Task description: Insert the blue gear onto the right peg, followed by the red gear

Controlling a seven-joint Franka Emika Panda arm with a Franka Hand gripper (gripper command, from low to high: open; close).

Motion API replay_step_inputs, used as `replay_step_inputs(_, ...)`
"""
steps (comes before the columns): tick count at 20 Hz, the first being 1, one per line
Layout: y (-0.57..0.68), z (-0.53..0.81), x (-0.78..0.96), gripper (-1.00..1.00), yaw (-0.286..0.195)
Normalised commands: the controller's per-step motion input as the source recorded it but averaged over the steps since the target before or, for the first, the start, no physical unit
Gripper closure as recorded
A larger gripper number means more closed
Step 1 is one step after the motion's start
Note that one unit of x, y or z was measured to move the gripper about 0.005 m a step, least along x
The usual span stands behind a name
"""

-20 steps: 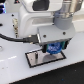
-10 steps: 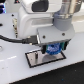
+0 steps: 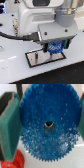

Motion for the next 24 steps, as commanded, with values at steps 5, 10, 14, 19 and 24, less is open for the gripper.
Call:
replay_step_inputs(5, -0.13, -0.13, 0.11, 1.00, 0.000)
replay_step_inputs(10, -0.08, -0.10, 0.05, 1.00, 0.000)
replay_step_inputs(14, 0.00, -0.03, 0.04, 1.00, 0.000)
replay_step_inputs(19, 0.02, -0.21, 0.14, 1.00, 0.000)
replay_step_inputs(24, 0.00, -0.20, 0.09, 1.00, 0.000)
